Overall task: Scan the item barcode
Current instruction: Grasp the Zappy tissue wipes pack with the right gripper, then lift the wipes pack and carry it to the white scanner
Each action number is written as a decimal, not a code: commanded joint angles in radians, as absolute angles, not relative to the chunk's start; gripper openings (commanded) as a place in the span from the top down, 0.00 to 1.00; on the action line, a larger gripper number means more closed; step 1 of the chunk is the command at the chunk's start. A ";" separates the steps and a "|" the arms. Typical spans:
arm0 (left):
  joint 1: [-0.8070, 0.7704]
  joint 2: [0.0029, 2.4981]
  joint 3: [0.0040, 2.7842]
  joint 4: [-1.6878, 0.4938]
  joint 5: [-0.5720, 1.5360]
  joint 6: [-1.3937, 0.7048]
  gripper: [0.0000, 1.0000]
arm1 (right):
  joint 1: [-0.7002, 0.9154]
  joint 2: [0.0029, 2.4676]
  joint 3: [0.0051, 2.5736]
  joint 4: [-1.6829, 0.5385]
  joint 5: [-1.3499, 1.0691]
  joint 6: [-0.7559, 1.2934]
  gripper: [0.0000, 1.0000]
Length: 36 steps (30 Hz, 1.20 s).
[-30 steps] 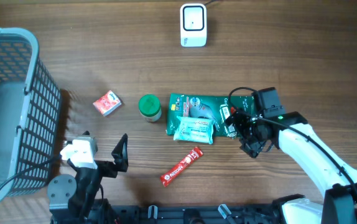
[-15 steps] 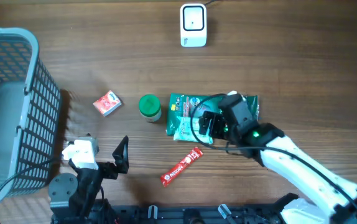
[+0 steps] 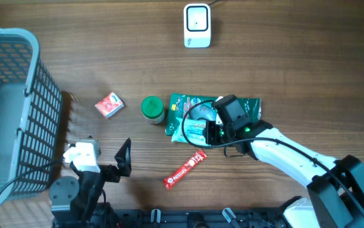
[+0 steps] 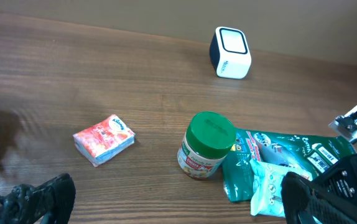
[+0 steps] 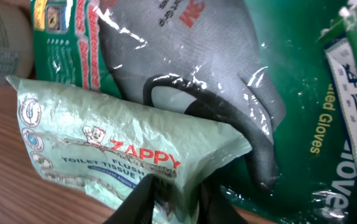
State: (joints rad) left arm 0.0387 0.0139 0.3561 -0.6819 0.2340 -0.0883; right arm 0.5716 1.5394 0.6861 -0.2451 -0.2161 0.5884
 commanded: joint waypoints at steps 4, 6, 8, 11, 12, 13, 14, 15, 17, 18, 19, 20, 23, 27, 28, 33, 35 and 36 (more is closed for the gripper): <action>0.044 0.007 0.350 -0.679 0.242 -0.084 0.00 | 0.575 1.563 0.696 -0.249 -0.246 0.587 0.44; 0.044 0.007 0.350 -0.679 0.242 -0.083 0.00 | 0.575 1.583 0.696 -0.247 -0.268 0.611 0.49; 0.044 0.007 0.350 -0.679 0.242 -0.084 0.00 | 0.575 1.643 0.698 -0.228 -0.297 0.693 0.53; 0.044 0.007 0.350 -0.679 0.242 -0.084 0.00 | 0.549 1.714 0.733 -0.242 -0.354 0.723 0.84; 0.044 0.007 0.350 -0.679 0.242 -0.083 0.00 | 0.540 1.723 0.734 -0.240 -0.377 0.725 0.96; 0.044 0.007 0.350 -0.679 0.242 -0.084 0.00 | 0.530 1.716 0.735 -0.242 -0.414 0.726 0.96; 0.044 0.007 0.350 -0.679 0.242 -0.084 0.00 | 0.517 1.703 0.737 -0.249 -0.478 0.739 0.96; 0.044 0.007 0.350 -0.679 0.242 -0.084 0.00 | 0.476 1.664 0.754 -0.326 -0.617 0.825 0.96; 0.044 0.007 0.350 -0.679 0.242 -0.083 0.00 | 0.400 1.605 0.776 -0.444 -0.900 0.942 0.96; 0.044 0.007 0.350 -0.679 0.242 -0.083 0.00 | 0.356 1.575 0.776 -0.477 -1.077 1.030 0.96; 0.044 0.007 0.350 -0.679 0.242 -0.084 0.00 | 0.312 1.552 0.776 -0.527 -1.287 1.138 0.96; 0.044 0.007 0.350 -0.679 0.242 -0.084 0.00 | 0.289 1.541 0.776 -0.537 -1.428 1.195 0.96; 0.044 0.007 0.350 -0.679 0.242 -0.084 0.00 | 0.268 1.536 0.776 -0.541 -1.610 1.427 0.96; 0.044 0.007 0.350 -0.679 0.242 -0.084 0.00 | 0.262 1.536 0.776 -0.529 -1.609 1.831 0.96; 0.044 0.007 0.350 -0.679 0.242 -0.083 0.00 | 0.241 1.536 0.776 -0.504 -1.589 1.933 0.96; 0.044 0.007 0.350 -0.679 0.242 -0.084 0.00 | 0.110 1.547 0.781 -0.355 -1.613 2.068 0.96; 0.044 0.007 0.350 -0.679 0.242 -0.084 0.00 | 0.093 1.547 0.781 -0.355 -1.613 2.068 0.96; 0.044 0.007 0.350 -0.679 0.242 -0.084 0.00 | 0.089 1.547 0.781 -0.356 -1.613 2.068 0.96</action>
State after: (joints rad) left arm 0.0387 0.0139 0.3557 -0.6819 0.2340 -0.0883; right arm 0.0994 1.5517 0.7631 -0.3573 -1.5555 2.0270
